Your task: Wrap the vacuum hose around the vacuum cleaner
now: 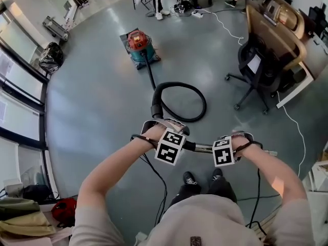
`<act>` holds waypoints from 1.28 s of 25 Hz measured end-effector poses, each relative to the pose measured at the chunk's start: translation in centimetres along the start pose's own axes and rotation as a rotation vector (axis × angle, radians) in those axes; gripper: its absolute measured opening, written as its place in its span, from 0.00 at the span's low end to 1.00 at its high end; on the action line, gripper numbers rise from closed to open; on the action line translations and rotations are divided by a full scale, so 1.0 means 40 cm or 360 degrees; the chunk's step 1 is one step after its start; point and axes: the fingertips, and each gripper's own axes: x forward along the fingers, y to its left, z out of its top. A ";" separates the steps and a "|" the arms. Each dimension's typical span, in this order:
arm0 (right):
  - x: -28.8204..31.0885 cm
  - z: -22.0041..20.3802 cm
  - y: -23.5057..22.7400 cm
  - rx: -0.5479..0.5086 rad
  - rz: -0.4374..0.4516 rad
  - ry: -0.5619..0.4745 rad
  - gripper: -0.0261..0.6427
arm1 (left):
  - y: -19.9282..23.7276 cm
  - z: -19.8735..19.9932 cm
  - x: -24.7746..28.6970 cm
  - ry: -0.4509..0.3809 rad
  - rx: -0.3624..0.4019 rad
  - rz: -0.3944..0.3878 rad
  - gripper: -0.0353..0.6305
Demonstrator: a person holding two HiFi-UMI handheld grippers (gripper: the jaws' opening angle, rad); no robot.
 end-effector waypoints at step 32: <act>-0.235 -0.138 -0.456 0.0053 -0.0492 -0.0837 0.36 | 0.107 -0.017 0.206 -0.0166 -0.1382 -0.0058 0.24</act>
